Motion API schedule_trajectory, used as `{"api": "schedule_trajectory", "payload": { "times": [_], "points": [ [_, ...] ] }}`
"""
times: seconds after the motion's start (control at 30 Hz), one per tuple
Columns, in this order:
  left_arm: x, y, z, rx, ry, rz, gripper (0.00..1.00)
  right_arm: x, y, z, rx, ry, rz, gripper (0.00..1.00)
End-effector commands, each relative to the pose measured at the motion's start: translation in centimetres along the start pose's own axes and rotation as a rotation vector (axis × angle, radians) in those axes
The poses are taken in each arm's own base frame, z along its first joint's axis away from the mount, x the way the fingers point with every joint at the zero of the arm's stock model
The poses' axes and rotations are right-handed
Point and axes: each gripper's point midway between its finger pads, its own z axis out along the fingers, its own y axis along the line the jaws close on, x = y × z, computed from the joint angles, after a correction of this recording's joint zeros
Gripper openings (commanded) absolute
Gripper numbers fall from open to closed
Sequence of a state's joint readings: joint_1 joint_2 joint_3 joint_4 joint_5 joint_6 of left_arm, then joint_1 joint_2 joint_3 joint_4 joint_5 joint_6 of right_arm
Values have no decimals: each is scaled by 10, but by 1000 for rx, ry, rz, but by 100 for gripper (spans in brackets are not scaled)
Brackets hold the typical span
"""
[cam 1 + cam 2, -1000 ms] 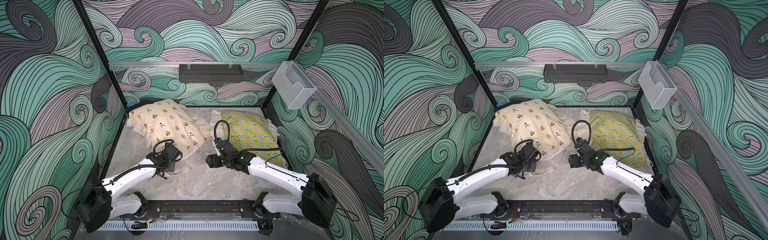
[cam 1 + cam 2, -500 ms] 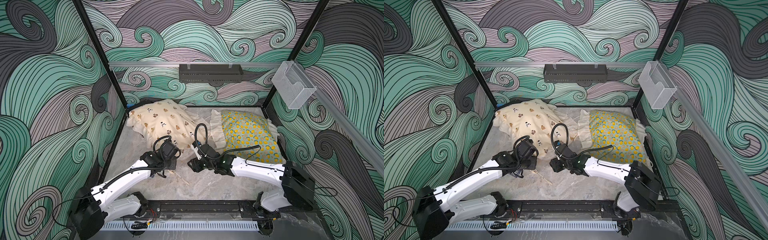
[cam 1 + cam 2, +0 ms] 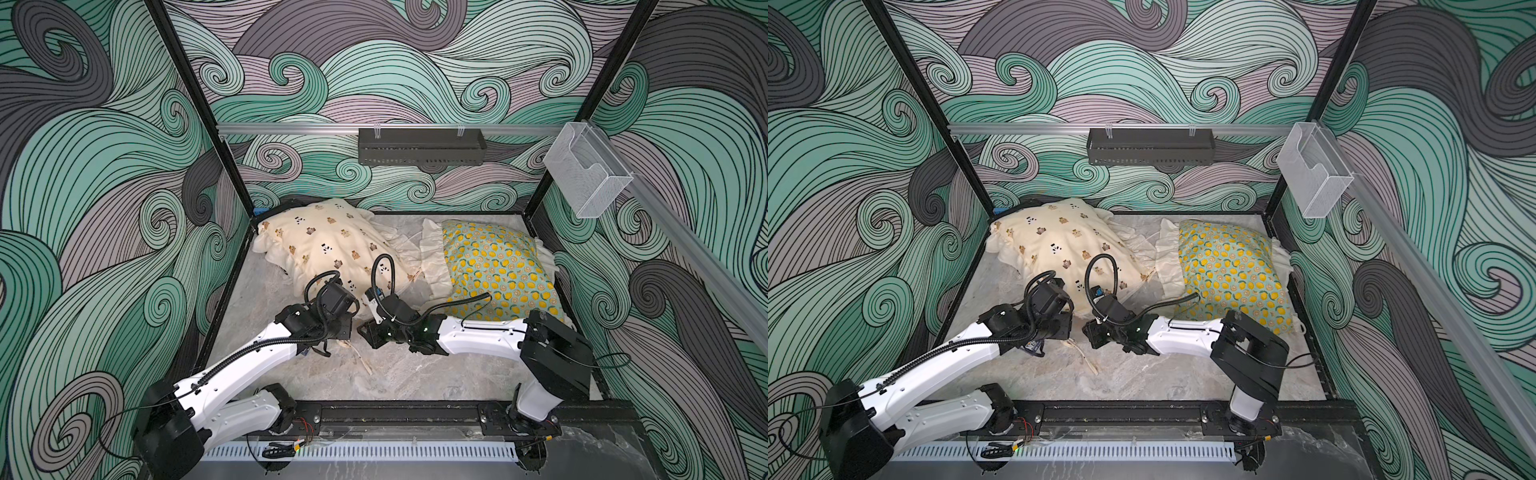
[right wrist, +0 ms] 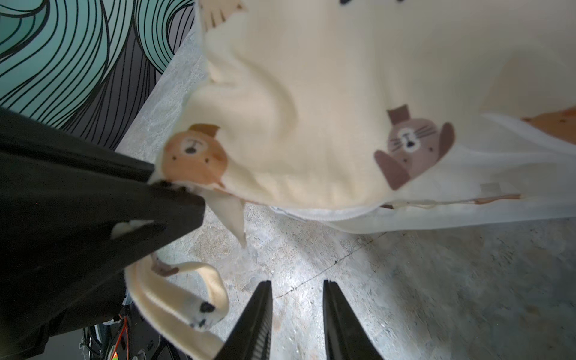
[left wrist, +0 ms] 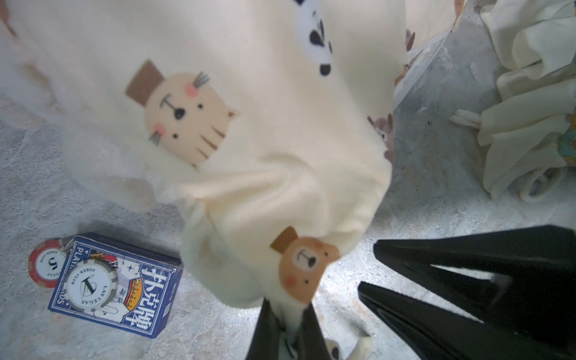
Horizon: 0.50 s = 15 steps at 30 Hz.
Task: Zip up pillowcases
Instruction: Pick up the pillowcase from the center of the board.
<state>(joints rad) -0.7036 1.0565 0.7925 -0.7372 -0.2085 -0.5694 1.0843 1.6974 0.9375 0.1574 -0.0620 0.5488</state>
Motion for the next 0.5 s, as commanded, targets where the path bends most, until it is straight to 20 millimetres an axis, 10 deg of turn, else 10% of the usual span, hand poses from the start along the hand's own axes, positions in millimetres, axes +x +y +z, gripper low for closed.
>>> {"api": "schedule_trajectory", "payload": {
  "times": [0.0,0.47],
  "points": [
    [-8,1,-10,7,-37,-17,0,-14,13,6,-59,-38,5,32],
    [-4,8,-9,2,-69,-37,0,-12,3,24,-59,-25,12,39]
  ]
}}
